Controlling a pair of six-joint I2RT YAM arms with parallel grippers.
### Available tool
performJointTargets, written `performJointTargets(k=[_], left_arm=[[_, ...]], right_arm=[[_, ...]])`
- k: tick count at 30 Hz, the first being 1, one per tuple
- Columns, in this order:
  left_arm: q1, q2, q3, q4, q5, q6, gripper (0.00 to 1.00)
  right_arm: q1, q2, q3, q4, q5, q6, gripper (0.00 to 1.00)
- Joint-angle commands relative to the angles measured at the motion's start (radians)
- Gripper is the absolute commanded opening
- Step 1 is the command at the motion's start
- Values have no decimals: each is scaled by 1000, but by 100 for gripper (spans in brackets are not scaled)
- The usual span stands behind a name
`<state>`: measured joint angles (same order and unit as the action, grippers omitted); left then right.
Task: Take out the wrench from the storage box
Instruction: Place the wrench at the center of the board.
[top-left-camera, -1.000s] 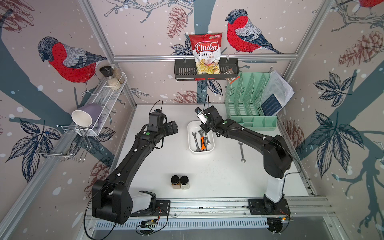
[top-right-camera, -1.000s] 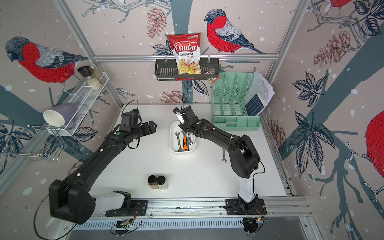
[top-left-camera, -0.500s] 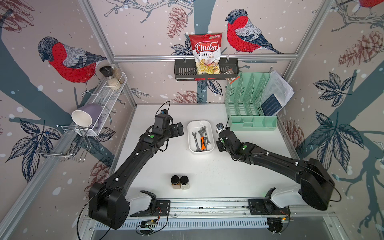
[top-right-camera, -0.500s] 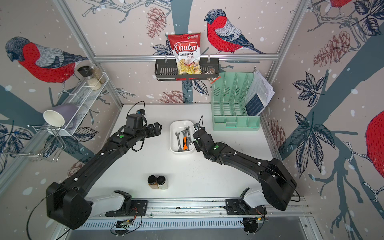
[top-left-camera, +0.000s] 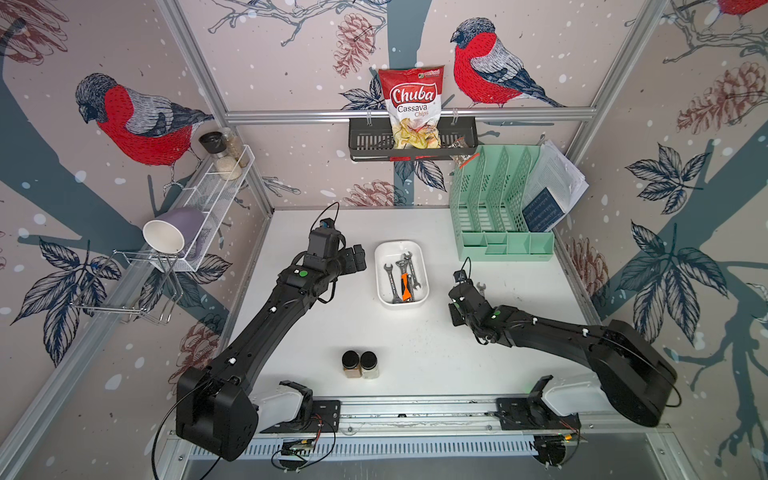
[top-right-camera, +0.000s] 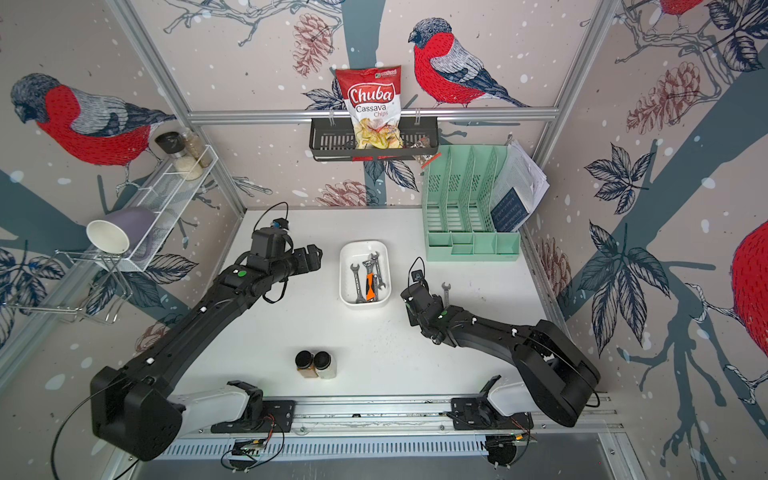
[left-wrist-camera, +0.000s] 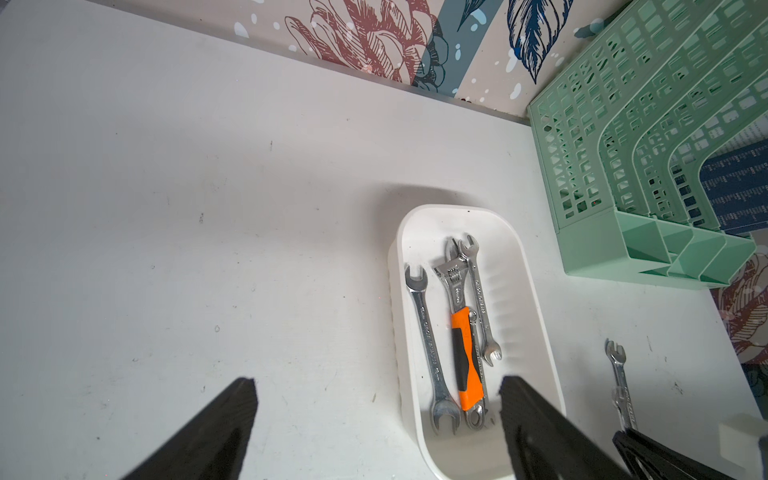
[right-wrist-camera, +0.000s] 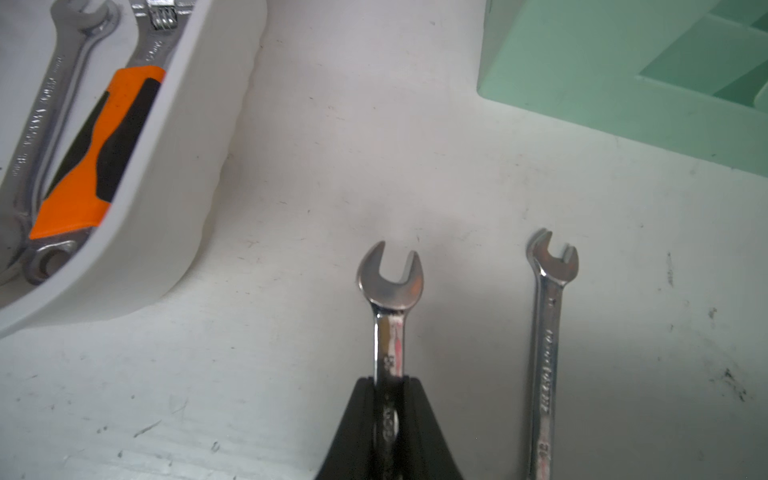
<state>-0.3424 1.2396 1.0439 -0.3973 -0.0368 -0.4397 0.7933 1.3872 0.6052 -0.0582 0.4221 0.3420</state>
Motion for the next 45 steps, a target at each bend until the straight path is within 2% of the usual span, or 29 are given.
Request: performJointTargets(k=[1,6,17,23,30,36,40,45], left_arm=[[-1,2,5,3,-18,8,95],[0,3,2,3,-24,9,95],[-1,20,1,-2,-18,12,95],[0,23,-1,-7,-27,9,95],[0,25,-4,-3,-12,9,95],[0,21,-3,0,17,9,95],[-1,12,-5,6,32,9,95],[-2,3,-5,7,51,12,95]], right_arm=[[-19,10,-2,46,-20,38,2],[-42,27,2,26,-43,87,2],[-55,128,47,18,-31,97,2],[-62,170,97,-50,-10,98,4],[-59,188,131,-152,38,159,5],[-73,203,137,-156,1,180,8],[-72,195,177,-183,-16,176,13],[-96,192,191,-182,-82,198,33]])
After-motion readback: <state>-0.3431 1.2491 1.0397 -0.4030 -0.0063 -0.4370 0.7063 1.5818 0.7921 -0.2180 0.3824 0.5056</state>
